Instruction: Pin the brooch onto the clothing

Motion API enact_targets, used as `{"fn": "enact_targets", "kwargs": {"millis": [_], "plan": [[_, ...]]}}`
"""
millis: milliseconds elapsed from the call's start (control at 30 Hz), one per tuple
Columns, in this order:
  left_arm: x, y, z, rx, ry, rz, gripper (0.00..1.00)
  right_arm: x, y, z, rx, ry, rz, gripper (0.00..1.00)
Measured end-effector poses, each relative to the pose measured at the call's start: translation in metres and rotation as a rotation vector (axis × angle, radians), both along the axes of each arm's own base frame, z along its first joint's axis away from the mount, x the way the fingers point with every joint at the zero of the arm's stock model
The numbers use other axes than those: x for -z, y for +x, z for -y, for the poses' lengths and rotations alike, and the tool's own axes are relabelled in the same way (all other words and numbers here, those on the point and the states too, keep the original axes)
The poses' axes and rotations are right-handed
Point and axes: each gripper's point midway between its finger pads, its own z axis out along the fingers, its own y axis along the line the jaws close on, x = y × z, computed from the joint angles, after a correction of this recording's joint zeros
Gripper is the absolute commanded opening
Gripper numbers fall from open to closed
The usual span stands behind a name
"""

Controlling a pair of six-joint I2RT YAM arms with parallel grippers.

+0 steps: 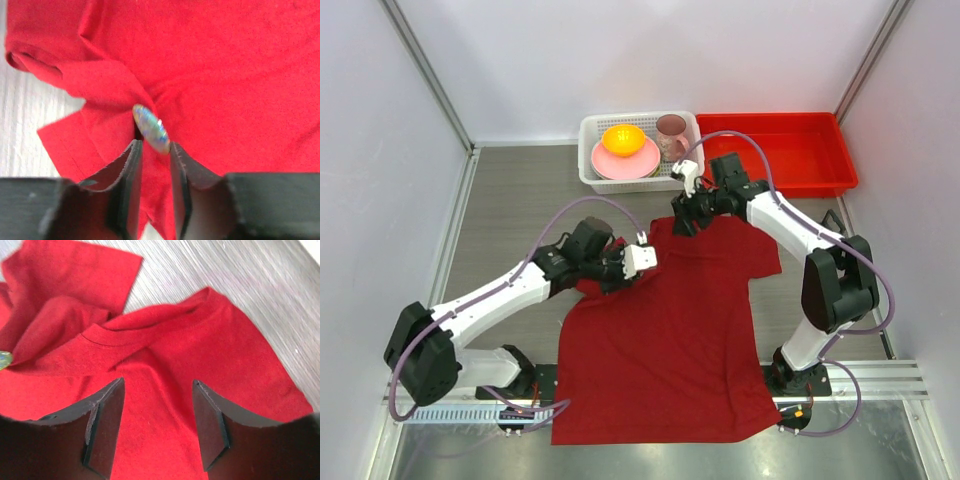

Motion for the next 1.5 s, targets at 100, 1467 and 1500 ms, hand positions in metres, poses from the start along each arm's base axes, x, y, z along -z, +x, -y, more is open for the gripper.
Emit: {"fn": "enact_targets", "kwargs": {"millis": [100, 1467, 1500], "plan": [[0.005, -0.012, -0.007, 0.028, 0.050, 0.014, 0.45, 0.011, -0.003, 0.017, 0.023, -0.068, -0.020, 0.63], [0.111, 0.152, -0.166, -0.765, 0.330, -0.229, 0.00, 0.120, 0.015, 0.169, 0.281, -0.591, -0.138, 0.43], [0.111, 0.155, -0.188, -0.821, 0.338, -0.234, 0.00, 0.120, 0.016, 0.172, 0.283, -0.595, -0.136, 0.43]]}}
